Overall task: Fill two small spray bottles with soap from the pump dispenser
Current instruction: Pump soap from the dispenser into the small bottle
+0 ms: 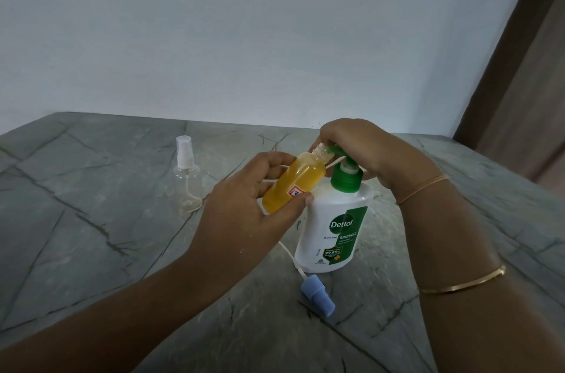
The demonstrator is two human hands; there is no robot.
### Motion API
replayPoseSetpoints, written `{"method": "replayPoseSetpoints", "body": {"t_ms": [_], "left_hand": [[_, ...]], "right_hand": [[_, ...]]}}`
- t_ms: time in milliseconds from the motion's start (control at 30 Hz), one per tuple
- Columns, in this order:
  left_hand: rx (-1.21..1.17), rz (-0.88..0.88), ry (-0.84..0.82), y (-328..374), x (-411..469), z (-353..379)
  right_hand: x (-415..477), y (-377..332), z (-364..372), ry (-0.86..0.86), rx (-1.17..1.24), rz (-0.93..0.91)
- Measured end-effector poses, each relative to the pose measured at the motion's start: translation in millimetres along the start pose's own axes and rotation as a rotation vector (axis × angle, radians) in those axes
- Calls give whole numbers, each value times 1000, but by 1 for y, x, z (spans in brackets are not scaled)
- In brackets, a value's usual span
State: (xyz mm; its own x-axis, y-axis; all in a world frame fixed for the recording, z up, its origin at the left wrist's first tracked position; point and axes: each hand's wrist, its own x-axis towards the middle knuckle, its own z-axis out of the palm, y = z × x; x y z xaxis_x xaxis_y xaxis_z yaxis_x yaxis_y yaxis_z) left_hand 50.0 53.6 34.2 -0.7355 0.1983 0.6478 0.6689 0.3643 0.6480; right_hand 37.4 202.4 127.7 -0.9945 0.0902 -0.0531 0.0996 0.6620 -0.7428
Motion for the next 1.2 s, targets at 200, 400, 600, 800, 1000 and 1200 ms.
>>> {"method": "replayPoseSetpoints", "body": {"t_ms": [200,400,600,800,1000,1200], "left_hand": [[6,4,-6,0,-1,2],[-12,-9,-22,3,1,4],[-29,5,-17,2,0,3],[-41,19,-19,1,1,3],[-12,-10,-23,1,1,4],[-19,1,-16,0,0,5]], "right_hand": [[2,-4,-2,56,-42,-67],[1,-1,-4,50,-6,-63],[2,4,-2,23,-10,-11],[2,3,-2,20,15,-22],[1,0,-6,71,22,-61],[1,2,-5,19,63,-1]]}}
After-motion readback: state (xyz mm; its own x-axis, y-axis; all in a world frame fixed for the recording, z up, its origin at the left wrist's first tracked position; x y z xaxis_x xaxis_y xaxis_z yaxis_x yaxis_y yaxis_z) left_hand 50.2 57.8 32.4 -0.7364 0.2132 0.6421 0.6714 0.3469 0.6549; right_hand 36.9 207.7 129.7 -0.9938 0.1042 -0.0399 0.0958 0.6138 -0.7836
